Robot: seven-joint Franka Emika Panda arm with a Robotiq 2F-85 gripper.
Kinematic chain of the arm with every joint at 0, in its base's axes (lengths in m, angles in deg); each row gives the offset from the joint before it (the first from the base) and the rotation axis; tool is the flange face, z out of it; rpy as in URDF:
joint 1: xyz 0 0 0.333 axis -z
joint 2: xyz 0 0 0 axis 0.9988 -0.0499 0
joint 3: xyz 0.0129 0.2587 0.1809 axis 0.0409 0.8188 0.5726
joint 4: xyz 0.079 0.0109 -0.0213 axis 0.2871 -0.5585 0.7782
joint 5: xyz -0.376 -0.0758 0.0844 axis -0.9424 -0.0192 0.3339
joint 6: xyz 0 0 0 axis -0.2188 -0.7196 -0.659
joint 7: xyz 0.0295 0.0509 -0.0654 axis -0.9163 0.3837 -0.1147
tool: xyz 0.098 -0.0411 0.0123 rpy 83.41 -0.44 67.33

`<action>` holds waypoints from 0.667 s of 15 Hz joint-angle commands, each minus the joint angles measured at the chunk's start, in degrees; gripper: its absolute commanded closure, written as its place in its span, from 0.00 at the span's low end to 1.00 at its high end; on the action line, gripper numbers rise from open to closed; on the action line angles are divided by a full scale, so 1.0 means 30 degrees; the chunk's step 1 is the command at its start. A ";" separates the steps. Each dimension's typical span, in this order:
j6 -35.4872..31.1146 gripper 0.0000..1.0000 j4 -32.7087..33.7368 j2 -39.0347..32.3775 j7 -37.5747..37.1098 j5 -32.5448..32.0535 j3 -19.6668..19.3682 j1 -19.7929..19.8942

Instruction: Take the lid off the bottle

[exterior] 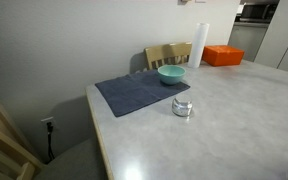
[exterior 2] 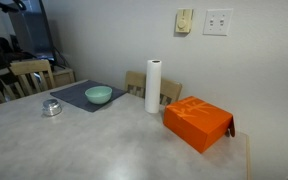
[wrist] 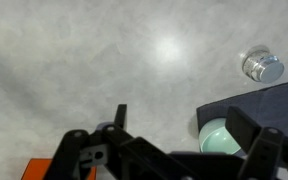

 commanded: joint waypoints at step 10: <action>0.0087 0.00 0.0935 -0.3708 -0.1280 -0.0674 0.2357 0.0086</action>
